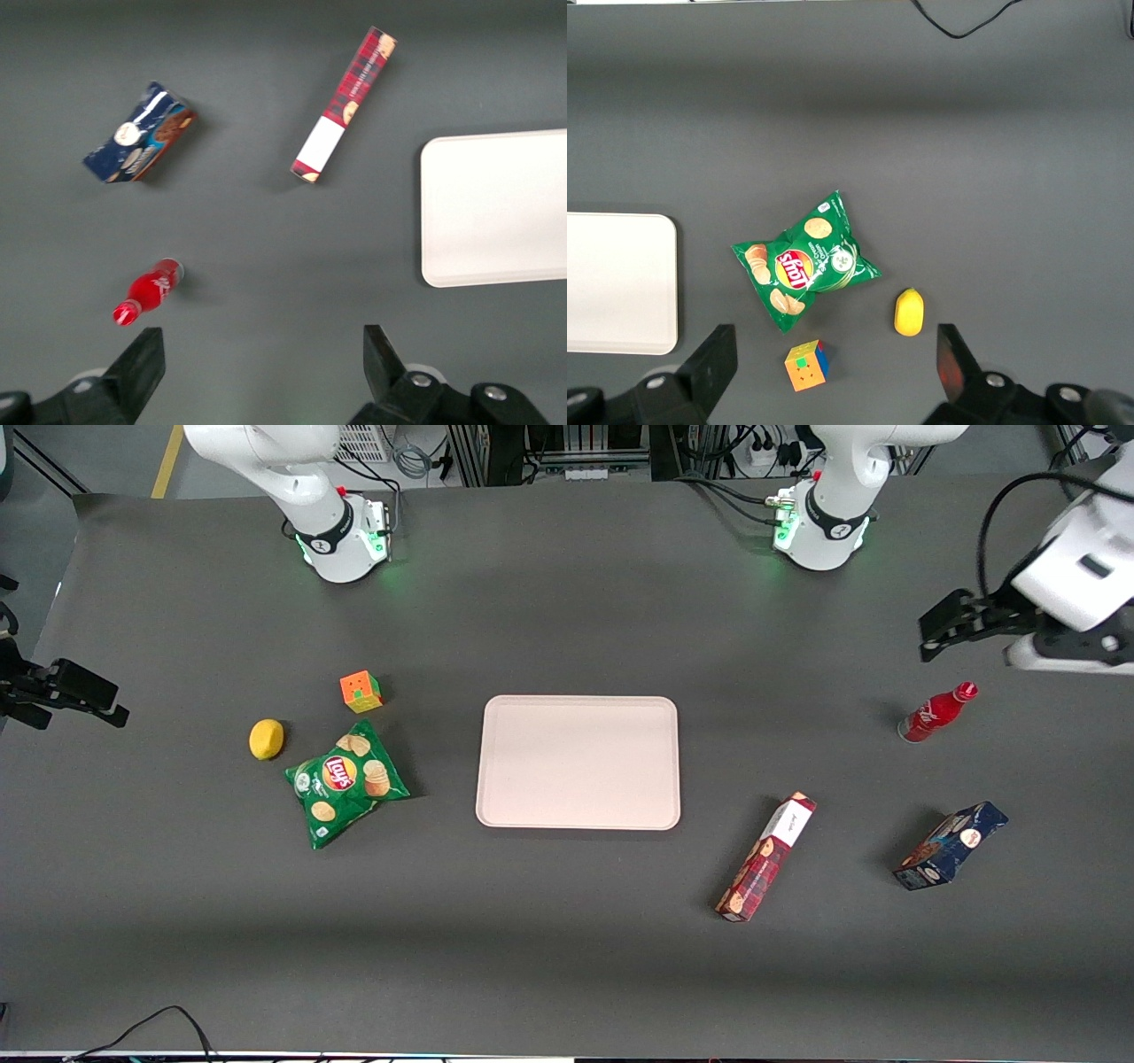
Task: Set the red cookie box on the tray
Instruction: 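Move the open left gripper toward the red plaid shortbread box, then lower the left gripper over the box's end and align fingers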
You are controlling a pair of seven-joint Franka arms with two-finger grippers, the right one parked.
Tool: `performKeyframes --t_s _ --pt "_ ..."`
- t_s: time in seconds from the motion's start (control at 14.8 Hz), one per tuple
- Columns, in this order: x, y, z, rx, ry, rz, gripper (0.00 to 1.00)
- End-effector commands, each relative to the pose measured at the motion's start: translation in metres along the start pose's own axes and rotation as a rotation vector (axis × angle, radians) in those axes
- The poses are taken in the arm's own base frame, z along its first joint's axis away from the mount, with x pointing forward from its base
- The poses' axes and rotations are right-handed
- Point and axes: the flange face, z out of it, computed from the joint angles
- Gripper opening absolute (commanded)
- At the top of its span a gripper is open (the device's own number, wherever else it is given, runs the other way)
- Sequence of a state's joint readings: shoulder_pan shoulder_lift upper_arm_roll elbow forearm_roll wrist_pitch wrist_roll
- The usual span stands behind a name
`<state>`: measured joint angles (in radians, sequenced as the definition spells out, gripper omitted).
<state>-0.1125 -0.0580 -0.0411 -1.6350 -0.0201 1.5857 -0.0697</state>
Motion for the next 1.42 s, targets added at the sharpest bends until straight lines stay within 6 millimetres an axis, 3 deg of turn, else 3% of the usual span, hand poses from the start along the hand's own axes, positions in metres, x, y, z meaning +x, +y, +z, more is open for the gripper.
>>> performKeyframes --t_s 0.0,0.27,0.68,0.88,1.15,1.35 --pt "0.011 0.016 0.033 0.000 -0.005 0.170 1.00" --pt "0.036 0.015 0.069 0.022 -0.013 0.306 1.00" --pt "0.075 0.043 0.150 0.086 -0.034 0.388 1.00" --pt "0.094 0.047 0.196 0.071 -0.034 0.395 1.00" --pt "0.108 0.071 0.256 0.039 -0.050 0.430 1.00" --pt "0.114 0.082 0.286 0.031 -0.041 0.449 1.00"
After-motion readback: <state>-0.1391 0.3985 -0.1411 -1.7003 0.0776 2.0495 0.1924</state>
